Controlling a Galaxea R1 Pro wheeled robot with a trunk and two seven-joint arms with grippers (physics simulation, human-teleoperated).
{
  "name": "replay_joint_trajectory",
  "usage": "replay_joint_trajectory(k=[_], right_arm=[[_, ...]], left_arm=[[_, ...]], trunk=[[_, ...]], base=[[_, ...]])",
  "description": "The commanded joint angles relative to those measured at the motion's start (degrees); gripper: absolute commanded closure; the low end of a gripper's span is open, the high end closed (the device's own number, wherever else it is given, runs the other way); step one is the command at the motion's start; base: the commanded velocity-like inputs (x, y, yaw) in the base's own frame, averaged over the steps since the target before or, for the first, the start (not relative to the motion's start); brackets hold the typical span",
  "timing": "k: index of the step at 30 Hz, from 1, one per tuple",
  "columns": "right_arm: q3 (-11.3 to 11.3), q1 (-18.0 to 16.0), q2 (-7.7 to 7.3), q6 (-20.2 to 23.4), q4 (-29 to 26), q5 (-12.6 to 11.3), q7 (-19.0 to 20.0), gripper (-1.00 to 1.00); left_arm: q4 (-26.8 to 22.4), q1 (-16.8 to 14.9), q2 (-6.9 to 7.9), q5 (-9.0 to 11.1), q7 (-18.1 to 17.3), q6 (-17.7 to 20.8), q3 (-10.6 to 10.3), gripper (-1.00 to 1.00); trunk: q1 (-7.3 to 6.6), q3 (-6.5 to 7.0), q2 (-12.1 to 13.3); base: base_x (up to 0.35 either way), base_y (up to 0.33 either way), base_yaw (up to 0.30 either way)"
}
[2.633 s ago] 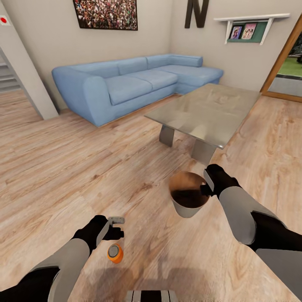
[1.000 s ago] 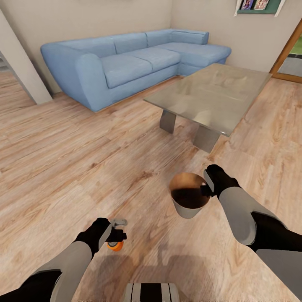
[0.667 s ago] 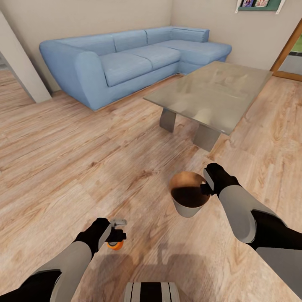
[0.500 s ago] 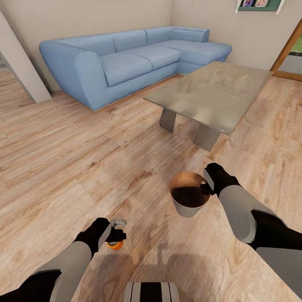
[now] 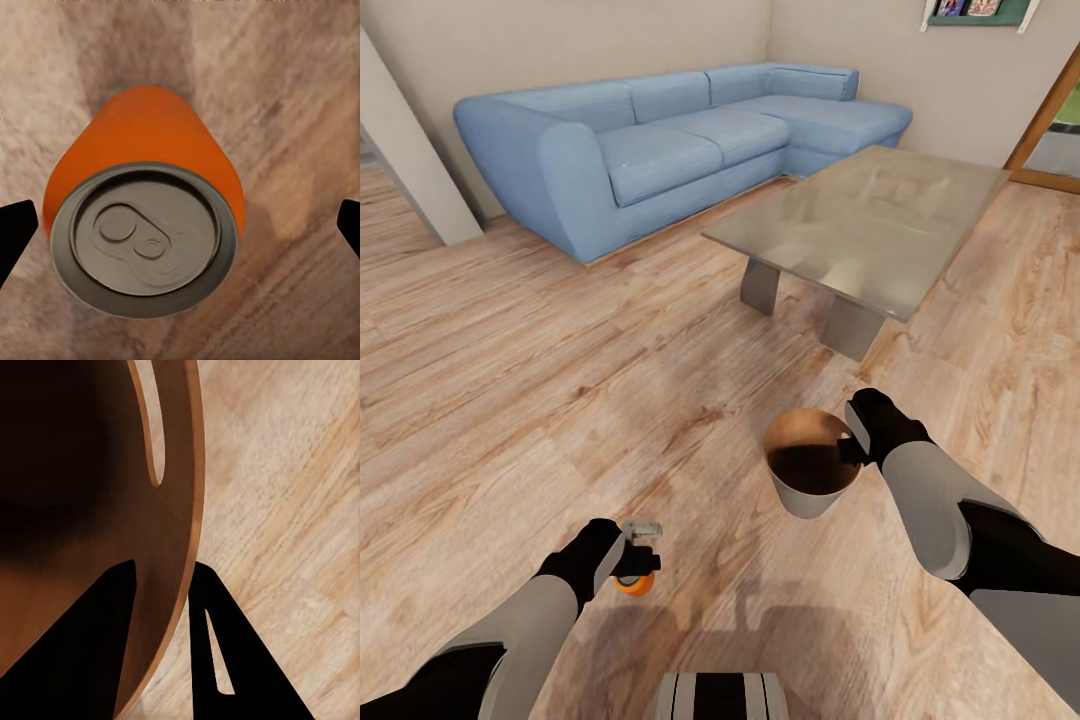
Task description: Put the three can of soda from the living room inside the tash can in the kitchen.
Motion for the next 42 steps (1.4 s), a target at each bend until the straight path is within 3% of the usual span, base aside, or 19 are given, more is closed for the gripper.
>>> replay_joint_trajectory(k=[1,22,23,42], right_arm=[[-0.3,0.9,0.01,0.0,-0.4,-0.4,0.2,1.0],[-0.3,1.0,0.01,0.0,-0.4,-0.4,0.2,1.0],[-0.3,1.0,0.01,0.0,-0.4,-0.4,0.2,1.0],[-0.3,1.0,0.01,0.0,-0.4,-0.4,0.3,1.0]], left_arm=[[0.0,0.0,-0.01,0.0,0.0,0.0,0.0,-1.0],[-0.4,0.0,0.47,0.0,-0.1,0.0,0.0,-1.0],[-0.4,0.0,0.47,0.0,-0.1,0.0,0.0,1.0],[-0.3,0.0,0.32,0.0,-0.1,0.1,-0.1,1.0]], trunk=[[0.06,-0.02,0.0],[0.06,-0.02,0.0],[0.06,-0.02,0.0],[0.06,-0.02,0.0]], base=[[0.0,0.0,0.0],[0.0,0.0,0.0],[0.0,0.0,0.0],[0.0,0.0,0.0]])
